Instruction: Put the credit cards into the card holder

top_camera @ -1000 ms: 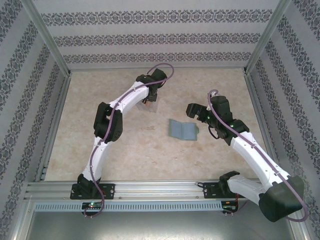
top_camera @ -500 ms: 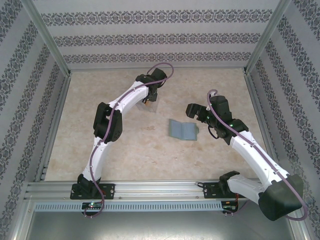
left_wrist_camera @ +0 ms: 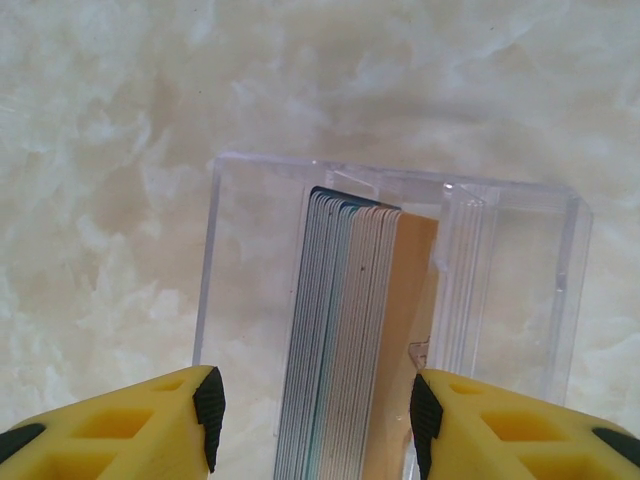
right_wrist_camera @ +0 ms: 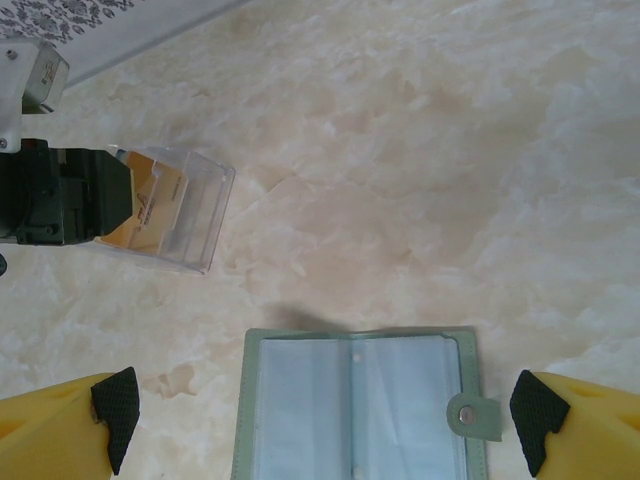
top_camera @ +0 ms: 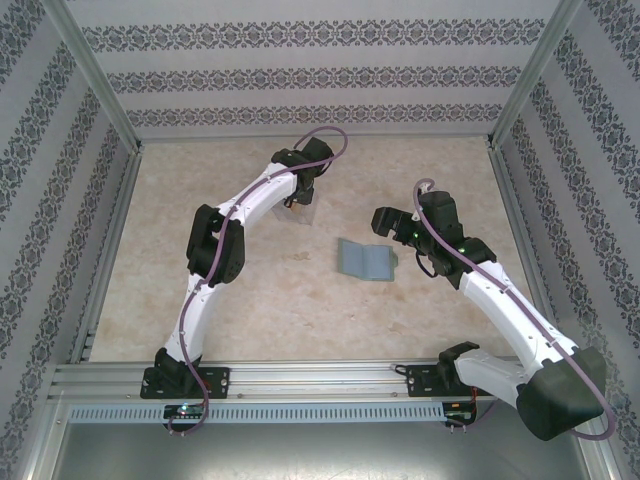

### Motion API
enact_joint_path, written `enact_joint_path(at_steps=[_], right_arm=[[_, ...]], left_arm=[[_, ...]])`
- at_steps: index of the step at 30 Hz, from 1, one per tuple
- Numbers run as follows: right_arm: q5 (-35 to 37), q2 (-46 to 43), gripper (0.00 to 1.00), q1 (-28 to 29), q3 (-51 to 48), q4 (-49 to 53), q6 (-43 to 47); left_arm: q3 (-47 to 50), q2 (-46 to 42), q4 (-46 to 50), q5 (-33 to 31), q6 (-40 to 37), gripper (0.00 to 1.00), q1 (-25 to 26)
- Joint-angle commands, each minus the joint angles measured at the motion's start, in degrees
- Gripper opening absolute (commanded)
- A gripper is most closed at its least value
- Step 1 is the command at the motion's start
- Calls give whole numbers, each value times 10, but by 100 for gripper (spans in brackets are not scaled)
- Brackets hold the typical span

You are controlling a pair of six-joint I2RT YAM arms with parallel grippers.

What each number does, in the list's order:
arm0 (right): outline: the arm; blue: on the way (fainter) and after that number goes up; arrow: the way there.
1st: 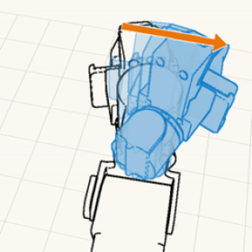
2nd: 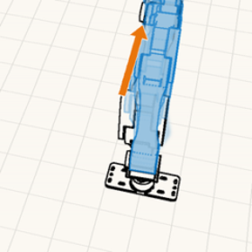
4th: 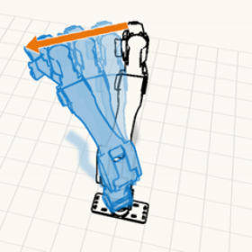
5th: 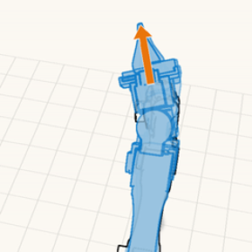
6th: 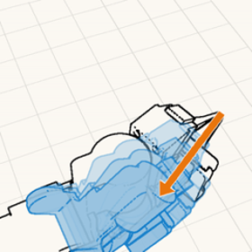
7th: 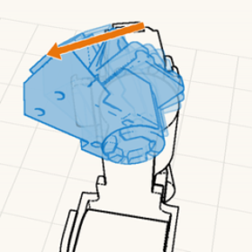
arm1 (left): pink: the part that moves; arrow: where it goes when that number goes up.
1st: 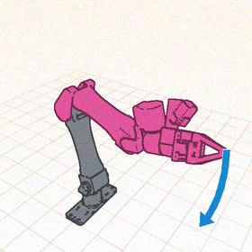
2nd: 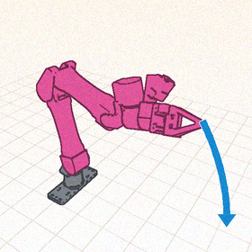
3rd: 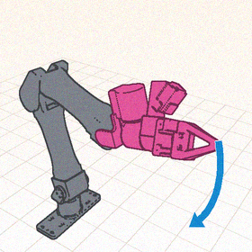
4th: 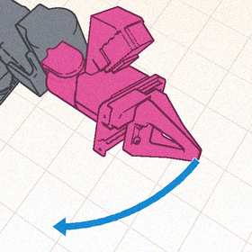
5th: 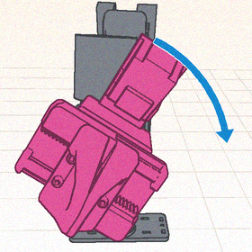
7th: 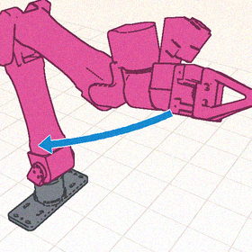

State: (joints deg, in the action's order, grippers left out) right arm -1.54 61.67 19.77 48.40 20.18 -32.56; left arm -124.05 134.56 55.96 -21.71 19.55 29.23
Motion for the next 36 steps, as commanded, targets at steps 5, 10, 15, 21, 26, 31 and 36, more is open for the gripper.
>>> enact_joint_path(at_steps=[5,10,15,21,26,31,36], right_arm=[[5,-2,98,4,12,0,5],[10,-9,98,4,12,4,9],[11,-11,98,3,11,5,11],[11,-13,98,2,9,5,11],[11,-12,98,1,9,5,10],[11,-15,98,1,7,5,9],[15,-19,98,1,6,5,9]], left_arm=[[-24,23,34,22,-15,69,-10],[-16,23,30,24,-5,70,-10],[-15,23,30,13,-1,68,-14],[-14,19,32,-1,-1,66,-16],[-14,25,35,-13,-6,66,-16],[-11,26,39,-22,-7,66,-18],[-12,12,40,-37,-9,65,-19]])
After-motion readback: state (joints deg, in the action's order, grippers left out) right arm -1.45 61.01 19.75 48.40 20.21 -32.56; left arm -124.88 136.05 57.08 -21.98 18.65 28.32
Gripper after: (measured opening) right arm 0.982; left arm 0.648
